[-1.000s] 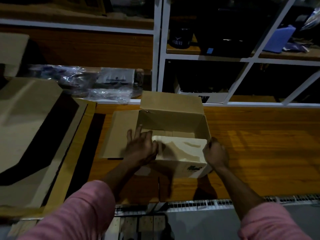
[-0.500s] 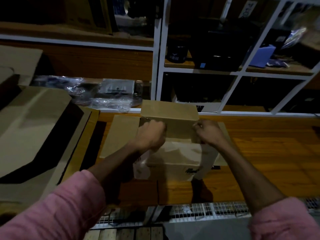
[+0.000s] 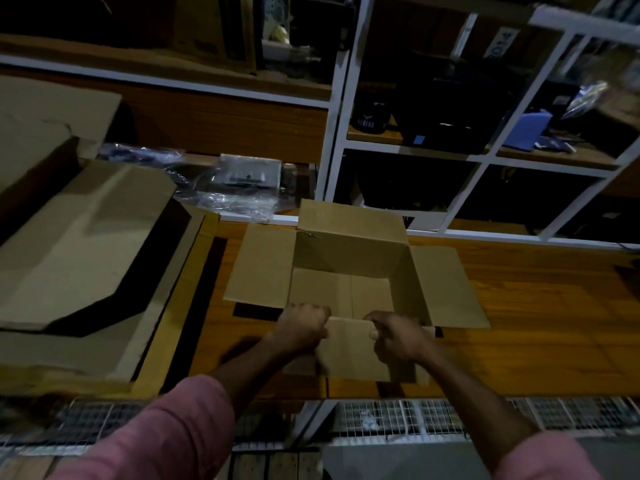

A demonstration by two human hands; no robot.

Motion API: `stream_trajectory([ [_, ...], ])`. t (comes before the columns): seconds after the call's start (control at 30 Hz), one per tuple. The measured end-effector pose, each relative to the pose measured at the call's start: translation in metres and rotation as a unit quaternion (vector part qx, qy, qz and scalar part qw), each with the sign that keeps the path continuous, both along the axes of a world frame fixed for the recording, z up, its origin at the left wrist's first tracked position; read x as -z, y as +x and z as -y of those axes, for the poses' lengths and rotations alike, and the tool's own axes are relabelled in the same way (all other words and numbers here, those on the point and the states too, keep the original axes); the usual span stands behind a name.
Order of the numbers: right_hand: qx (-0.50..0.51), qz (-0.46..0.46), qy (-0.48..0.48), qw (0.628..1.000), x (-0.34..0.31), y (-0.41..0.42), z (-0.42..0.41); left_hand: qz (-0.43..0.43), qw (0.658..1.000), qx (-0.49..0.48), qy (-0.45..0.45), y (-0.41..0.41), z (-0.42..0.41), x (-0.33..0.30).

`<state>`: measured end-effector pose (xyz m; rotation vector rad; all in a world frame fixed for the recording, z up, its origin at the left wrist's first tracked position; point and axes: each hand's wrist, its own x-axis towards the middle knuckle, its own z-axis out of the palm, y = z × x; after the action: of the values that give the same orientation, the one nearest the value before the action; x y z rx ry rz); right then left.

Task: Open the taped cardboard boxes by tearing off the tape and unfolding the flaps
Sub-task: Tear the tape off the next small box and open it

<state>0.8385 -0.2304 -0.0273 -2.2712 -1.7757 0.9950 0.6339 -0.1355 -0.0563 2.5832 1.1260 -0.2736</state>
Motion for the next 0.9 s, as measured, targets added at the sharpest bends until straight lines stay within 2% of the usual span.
stream_trajectory([
  [0.17,-0.001,0.181,0.081,0.98,0.025,-0.027,0.005,0.111,0.985,-0.01,0.131,-0.017,0.012,0.033],
  [0.33,0.019,0.214,0.152,0.965,0.041,-0.034,0.017,0.112,0.963,-0.05,0.241,-0.027,0.027,0.046],
  [0.43,0.082,0.251,0.209,0.942,0.054,-0.035,0.037,0.104,0.965,-0.107,0.215,-0.03,0.047,0.043],
  [0.57,0.165,0.298,0.224,0.913,0.067,-0.037,0.064,0.084,0.976,-0.167,0.11,-0.038,0.063,0.048],
  [0.63,0.202,0.269,0.188,0.923,0.071,-0.032,0.072,0.093,0.978,-0.168,0.078,-0.043,0.062,0.051],
  [0.7,0.217,0.202,0.17,0.94,0.077,-0.024,0.077,0.11,0.983,-0.145,0.032,-0.047,0.052,0.059],
  [0.83,0.2,0.114,0.177,0.957,0.082,0.003,0.067,0.152,0.986,-0.07,0.013,-0.054,0.032,0.071],
  [0.9,0.177,0.08,0.175,0.965,0.082,0.013,0.059,0.169,0.984,-0.064,0.006,-0.053,0.029,0.07],
])
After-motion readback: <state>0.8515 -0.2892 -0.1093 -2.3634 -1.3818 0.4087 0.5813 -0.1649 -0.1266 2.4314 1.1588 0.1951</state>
